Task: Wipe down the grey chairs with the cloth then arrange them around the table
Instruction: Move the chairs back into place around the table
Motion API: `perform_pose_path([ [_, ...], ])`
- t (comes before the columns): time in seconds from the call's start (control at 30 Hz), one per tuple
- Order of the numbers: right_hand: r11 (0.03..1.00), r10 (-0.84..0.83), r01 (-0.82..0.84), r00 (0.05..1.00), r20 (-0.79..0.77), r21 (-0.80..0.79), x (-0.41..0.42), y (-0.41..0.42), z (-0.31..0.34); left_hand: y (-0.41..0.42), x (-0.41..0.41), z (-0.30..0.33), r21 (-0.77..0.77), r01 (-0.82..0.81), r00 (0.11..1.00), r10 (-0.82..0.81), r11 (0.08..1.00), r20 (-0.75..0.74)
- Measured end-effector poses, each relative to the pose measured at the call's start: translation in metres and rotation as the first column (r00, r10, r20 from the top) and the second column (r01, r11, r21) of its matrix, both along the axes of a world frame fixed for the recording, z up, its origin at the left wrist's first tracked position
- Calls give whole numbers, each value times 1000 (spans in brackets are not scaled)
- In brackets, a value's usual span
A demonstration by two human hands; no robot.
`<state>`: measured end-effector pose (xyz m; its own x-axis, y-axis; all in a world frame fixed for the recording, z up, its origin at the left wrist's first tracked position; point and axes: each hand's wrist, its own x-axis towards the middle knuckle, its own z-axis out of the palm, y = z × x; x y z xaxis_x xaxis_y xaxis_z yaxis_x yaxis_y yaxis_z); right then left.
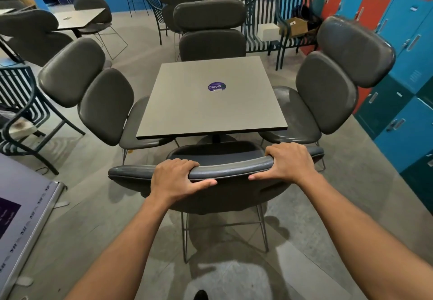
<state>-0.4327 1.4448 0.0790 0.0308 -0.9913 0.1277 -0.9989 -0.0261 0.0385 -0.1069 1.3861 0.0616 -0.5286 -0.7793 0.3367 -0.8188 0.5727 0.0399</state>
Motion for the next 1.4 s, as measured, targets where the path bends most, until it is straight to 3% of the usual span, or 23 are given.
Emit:
perform_pose_path([
  [0.1, 999, -11, 11, 1000, 7, 46, 3, 3, 3, -2, 17, 0, 43, 41, 994, -36, 998, -102],
  [0.3, 998, -20, 19, 1000, 19, 58, 5, 5, 5, -14, 58, 1, 11, -228, 956, 226, 974, -189],
  [0.43, 1000, -18, 18, 1000, 7, -2, 4, 3, 2, -28, 64, -2, -36, -303, 941, 293, 952, -172],
  [0.6, 994, 0, -4, 999, -40, -113, 2, -7, -5, -42, 65, -8, -136, -280, 941, 244, 950, -233],
  [0.83, 967, 15, -21, 1000, -25, -254, 10, -18, -16, -60, 73, -11, -162, -258, 947, 216, 952, -239],
  [1.4, 979, -16, 9, 999, -35, -203, 15, -7, -17, -49, 77, -12, -111, -273, 944, 243, 956, -225],
])
